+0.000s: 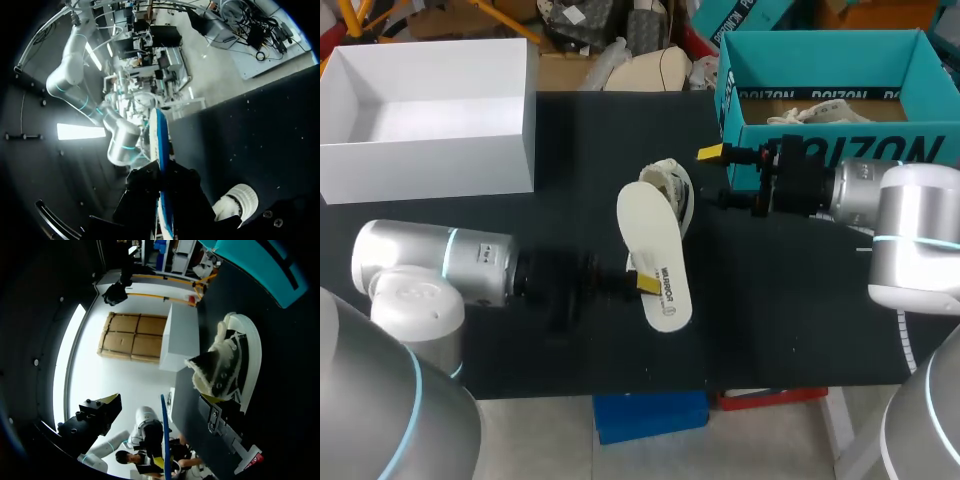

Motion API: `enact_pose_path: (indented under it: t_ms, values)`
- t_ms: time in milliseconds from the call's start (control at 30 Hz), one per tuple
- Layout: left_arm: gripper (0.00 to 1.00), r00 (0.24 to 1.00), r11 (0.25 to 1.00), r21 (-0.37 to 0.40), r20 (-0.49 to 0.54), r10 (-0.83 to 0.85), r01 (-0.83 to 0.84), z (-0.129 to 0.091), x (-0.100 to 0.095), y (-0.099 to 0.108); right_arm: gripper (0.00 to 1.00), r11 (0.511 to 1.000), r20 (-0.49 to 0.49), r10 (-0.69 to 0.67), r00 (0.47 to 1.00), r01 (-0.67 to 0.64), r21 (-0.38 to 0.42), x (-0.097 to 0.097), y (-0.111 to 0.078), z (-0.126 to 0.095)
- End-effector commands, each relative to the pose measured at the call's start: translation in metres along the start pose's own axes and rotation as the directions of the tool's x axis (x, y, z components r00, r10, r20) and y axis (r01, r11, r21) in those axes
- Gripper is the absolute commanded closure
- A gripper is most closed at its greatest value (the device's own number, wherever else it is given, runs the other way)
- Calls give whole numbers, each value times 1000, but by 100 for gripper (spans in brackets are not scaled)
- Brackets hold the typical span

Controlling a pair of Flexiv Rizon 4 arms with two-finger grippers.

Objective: Take the shoe out of the shoebox, open the shoe tongue, remove and reinsert the insole, then place the shoe into the shoebox

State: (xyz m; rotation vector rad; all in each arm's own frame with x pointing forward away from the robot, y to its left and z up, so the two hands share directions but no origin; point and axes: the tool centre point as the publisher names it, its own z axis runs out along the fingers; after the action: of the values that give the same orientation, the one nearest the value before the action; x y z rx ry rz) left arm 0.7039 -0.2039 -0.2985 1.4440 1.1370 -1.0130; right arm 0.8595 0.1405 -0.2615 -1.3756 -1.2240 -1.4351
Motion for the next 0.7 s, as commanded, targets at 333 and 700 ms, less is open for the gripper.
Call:
enact_pose_path:
  t_ms: [333, 700]
  values:
    - [100, 999, 996, 84, -44, 26, -22, 18, 12, 74, 0, 1000, 1, 0, 1000, 0, 0, 0, -1, 0]
    - [100, 997, 987, 157, -51, 52, -44, 28, 17, 107, 0, 1000, 1, 0, 1000, 0, 0, 0, -1, 0]
